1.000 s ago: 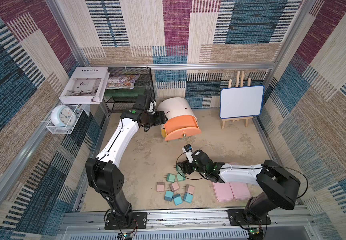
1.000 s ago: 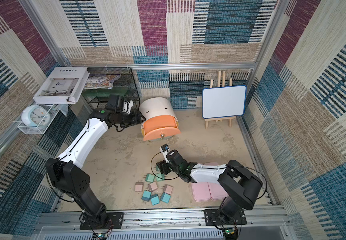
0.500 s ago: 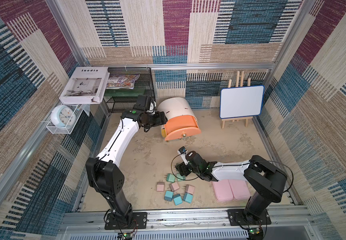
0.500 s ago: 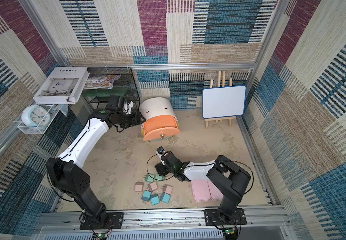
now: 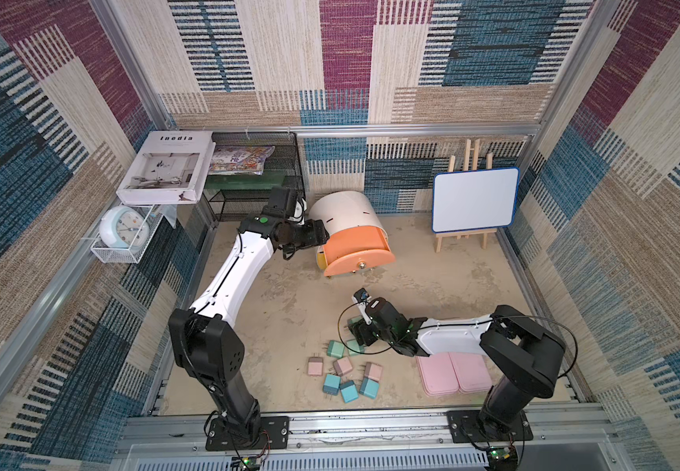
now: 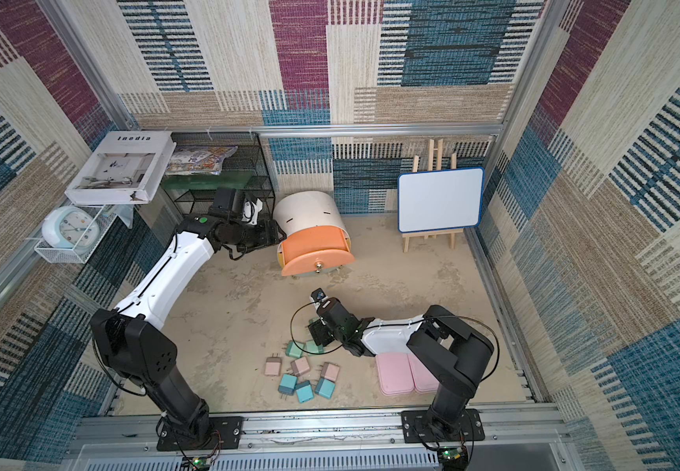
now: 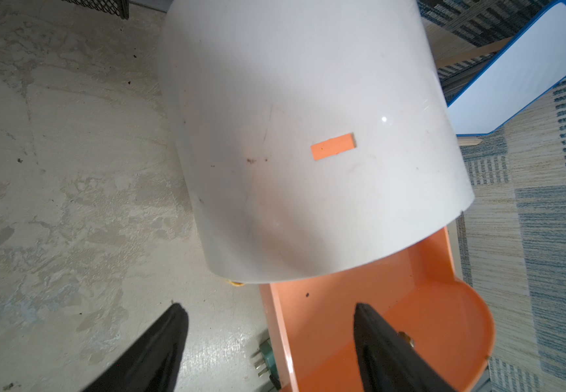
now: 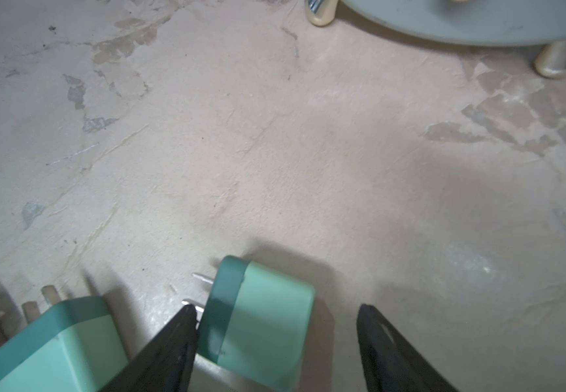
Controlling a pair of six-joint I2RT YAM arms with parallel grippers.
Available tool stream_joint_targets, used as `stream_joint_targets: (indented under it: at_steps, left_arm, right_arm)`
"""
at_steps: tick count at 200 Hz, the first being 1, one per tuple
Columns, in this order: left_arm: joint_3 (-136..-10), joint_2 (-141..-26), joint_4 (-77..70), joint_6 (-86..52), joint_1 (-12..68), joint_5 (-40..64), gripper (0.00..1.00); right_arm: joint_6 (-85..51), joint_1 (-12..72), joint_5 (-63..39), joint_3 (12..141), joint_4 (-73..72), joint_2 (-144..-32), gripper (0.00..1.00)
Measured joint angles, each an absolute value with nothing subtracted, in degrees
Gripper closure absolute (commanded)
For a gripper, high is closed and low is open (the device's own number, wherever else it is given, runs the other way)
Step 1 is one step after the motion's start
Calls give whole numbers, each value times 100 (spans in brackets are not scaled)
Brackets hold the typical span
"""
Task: Place the plugs into the drawer by color
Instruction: Pick up the plug from the center of the board.
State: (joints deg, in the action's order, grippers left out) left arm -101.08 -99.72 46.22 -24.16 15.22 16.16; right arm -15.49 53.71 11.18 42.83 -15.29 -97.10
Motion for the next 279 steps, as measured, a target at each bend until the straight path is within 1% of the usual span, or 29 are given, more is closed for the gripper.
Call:
stream_joint_targets:
  at_steps: [55,107,196,227,279]
  left_arm:
    - [-10101,-9968,4606,-2416,1522,1625,19]
    - [-10075,-9957,4589,-2416,1522,1625,19]
    - [-10075,-9957,4589,-2416,1522,1625,19]
    - [-10075,-9957,4589,-2414,1520,1621,19]
    - [-10077,-9957,4591,-2399,1518,1621,19]
  right_arm:
    - [-1568,5371,1219,4209,-1448,-9616,31]
    - [-1564,5371,1203,4307,-1437,-9800,34]
    - [-1566,5371,1199,4381,-1420,-9843,51]
    - [-1610,5371,1219,4346,-1278,-9572,52]
    - [-1957,5371,1398,3990,-954,-8715,54]
